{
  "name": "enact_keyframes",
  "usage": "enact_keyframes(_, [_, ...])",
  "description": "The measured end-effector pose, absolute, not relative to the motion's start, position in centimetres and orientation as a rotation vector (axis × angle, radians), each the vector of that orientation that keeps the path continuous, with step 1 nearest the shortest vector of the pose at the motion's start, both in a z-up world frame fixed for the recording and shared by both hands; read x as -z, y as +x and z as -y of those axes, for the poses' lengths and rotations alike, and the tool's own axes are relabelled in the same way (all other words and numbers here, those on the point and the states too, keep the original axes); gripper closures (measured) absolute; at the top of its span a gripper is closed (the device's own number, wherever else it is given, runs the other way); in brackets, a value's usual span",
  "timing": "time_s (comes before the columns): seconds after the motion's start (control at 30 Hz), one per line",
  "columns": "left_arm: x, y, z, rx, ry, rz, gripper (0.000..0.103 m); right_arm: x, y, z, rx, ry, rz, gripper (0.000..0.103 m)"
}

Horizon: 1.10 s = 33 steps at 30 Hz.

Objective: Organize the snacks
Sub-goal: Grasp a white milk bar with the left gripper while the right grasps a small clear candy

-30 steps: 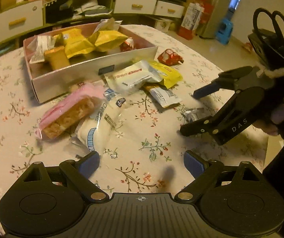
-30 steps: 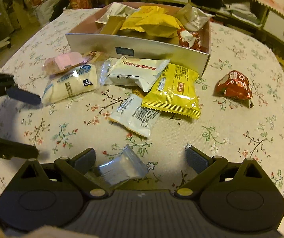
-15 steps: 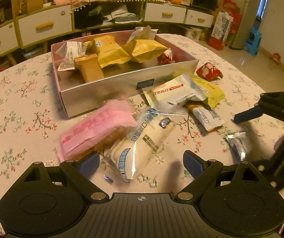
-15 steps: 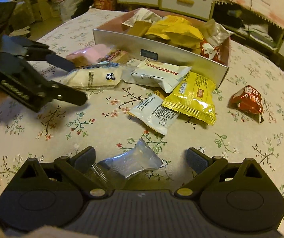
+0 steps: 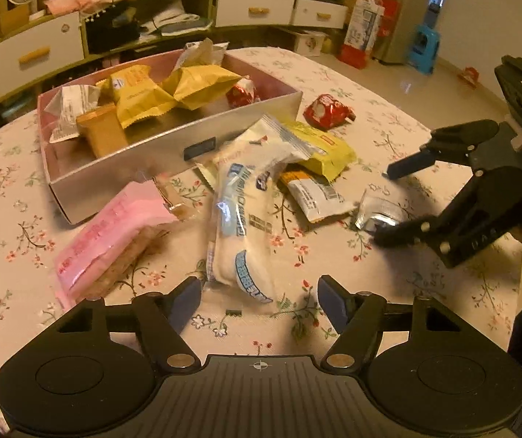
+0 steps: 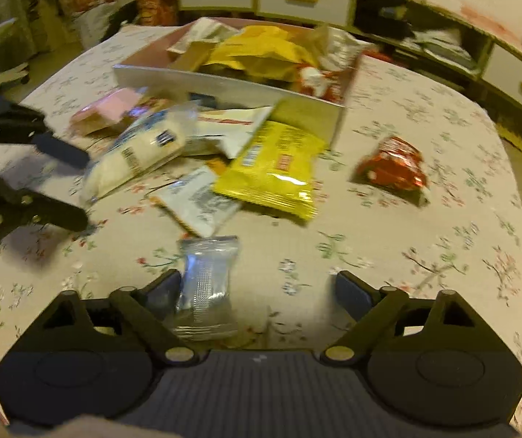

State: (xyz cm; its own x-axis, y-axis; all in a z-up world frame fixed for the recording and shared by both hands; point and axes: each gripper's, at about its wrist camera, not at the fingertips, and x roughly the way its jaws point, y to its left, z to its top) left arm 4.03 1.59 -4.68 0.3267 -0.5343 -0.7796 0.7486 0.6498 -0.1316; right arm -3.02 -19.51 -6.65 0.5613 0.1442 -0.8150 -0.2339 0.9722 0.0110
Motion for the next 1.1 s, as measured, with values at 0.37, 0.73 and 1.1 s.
enact_keyframes(0.37, [4.8,4.7,0.7,0.747,0.293,-0.859,0.031,6.4,-3.0,18.7,-0.258,-0.095,-0.959,0.027])
enact_keyframes(0.73, [5.2,4.5,2.7,0.723,0.319,-0.885,0.059,6.1,-3.2,18.2,-0.284,-0.111,-0.951,0.047])
enact_keyframes(1.1, [4.5,5.0,2.1,0.628,0.23,-0.942,0.084,5.5,-3.3,17.4,-0.314,-0.116,-0.96,0.082])
